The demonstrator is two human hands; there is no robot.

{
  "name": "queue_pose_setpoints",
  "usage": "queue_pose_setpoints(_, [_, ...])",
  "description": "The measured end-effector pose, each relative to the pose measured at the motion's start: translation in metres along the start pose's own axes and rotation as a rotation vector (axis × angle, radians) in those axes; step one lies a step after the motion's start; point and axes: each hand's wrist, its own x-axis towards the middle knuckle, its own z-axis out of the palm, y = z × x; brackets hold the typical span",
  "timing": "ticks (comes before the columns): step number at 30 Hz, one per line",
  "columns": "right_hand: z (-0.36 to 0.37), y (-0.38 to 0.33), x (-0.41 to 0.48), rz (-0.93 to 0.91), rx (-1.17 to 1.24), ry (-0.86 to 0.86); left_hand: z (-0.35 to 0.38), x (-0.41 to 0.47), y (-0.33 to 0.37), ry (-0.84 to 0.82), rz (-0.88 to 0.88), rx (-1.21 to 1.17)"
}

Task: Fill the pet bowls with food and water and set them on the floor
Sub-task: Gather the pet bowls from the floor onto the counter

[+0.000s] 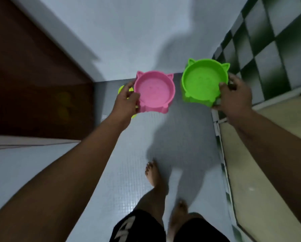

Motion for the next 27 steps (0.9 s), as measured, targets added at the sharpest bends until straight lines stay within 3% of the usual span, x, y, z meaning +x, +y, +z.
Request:
queue_pose_setpoints(13, [-0.167,-0.051,-0.216,-0.051,0.212,0.044,0.031,-0.252,0.028,-0.084,0.102,-0.115])
queue_pose_setpoints(27, [-0.269,-0.014,-0.458,-0.029,0.374,0.420,0.035,-0.430,0.010,-0.455,0.191,0.046])
